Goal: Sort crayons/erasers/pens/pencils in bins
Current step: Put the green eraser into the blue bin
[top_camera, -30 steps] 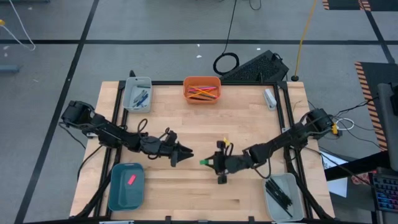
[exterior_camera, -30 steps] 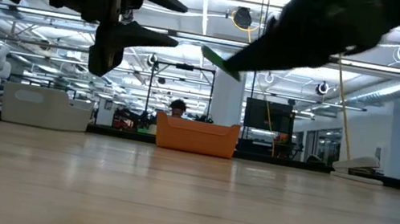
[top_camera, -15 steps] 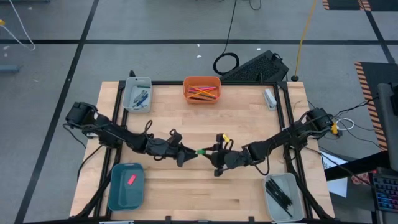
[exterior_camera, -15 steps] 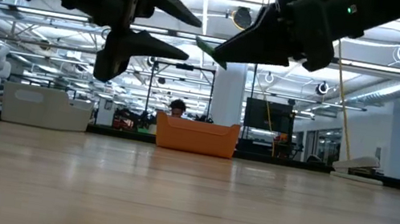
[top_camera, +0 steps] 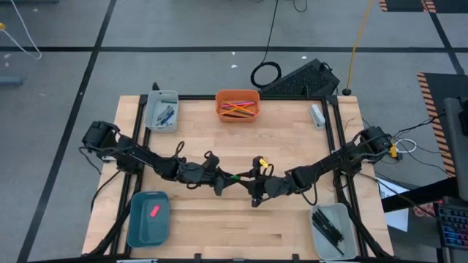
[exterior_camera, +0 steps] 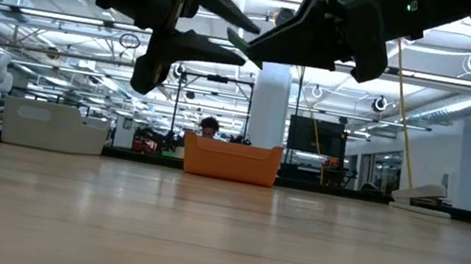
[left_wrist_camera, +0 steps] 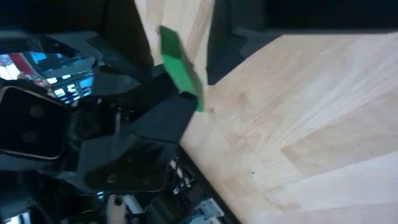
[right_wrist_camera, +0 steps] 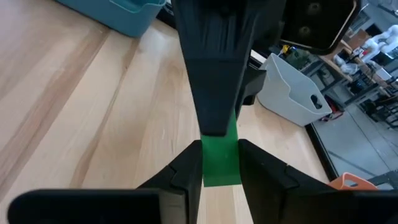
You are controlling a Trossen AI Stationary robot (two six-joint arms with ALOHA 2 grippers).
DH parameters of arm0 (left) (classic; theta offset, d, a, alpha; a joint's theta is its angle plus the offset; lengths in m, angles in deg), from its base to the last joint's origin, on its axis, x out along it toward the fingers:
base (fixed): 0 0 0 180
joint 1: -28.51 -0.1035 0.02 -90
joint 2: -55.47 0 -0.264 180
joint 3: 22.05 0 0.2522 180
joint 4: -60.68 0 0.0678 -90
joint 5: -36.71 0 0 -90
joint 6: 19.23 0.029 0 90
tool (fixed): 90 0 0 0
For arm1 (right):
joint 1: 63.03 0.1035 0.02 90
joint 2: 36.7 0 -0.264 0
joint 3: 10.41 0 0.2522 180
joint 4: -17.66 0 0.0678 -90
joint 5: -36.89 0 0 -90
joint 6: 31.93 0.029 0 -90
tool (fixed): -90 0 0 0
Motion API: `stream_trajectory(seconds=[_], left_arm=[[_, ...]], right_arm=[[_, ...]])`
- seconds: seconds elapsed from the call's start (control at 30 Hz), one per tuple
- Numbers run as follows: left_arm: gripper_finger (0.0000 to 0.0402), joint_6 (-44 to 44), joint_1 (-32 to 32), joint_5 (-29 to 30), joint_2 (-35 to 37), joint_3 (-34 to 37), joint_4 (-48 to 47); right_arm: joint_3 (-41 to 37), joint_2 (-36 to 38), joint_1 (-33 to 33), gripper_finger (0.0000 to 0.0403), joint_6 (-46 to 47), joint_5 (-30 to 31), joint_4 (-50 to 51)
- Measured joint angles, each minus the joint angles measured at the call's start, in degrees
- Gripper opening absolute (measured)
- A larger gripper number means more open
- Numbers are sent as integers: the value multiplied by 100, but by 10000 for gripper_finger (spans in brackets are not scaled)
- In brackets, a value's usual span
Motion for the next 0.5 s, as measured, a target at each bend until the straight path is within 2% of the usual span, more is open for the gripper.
stream_trajectory(seconds=[0.3, 0.4, 0.5], left_arm=[[24, 145, -34, 11, 0, 9, -106], [16, 279, -47, 7, 0, 9, -110], [24, 513, -66, 31, 14, 9, -207]], right_arm=[[-1, 0, 0, 94, -107, 9, -9], [0, 0, 32, 106, -229, -12, -25], [0, 2, 88, 136, -213, -7, -48]])
